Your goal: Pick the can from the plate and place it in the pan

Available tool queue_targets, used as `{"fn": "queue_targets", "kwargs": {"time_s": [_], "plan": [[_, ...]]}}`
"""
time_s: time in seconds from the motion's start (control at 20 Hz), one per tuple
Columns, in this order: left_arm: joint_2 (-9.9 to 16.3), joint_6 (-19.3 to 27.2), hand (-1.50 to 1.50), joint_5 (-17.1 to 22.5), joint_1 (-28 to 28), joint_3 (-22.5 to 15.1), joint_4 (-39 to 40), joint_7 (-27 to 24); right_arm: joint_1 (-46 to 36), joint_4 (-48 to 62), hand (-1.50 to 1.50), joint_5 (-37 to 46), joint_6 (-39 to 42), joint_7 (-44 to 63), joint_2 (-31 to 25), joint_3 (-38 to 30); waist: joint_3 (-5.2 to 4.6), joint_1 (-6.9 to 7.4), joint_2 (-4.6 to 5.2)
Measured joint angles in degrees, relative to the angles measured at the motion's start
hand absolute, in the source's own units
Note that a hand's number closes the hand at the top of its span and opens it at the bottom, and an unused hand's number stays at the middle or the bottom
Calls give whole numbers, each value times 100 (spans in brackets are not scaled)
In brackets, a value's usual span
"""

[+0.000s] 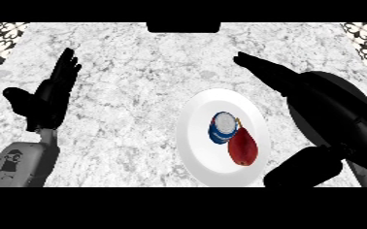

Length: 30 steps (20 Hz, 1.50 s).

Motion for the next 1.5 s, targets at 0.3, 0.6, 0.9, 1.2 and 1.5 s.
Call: {"fn": "queue_targets", "kwargs": {"time_s": [0.3, 0.6, 0.9, 1.2, 1.5], "plan": [[-236, 71, 0, -236, 46, -16, -21, -62, 82, 212, -150, 531, 142, 233, 419, 88, 3, -4, 1], [-352, 40, 0, -363, 65, 45, -18, -67, 140, 750, -150, 1107, 331, 165, 709, 160, 3, 4, 5], [-402, -31, 0, -428, 66, 137, -191, 149, 435, 1147, -150, 1400, 635, -334, 956, 184, 5, 4, 5], [-450, -166, 0, -493, 173, 274, -278, 115, 335, 1464, -150, 1575, 1143, -481, 1218, 103, 4, 3, 5], [-474, -338, 0, -545, 229, 390, -269, 54, 431, 1745, -150, 2125, 1327, -733, 1446, 222, 3, 3, 3]]}}
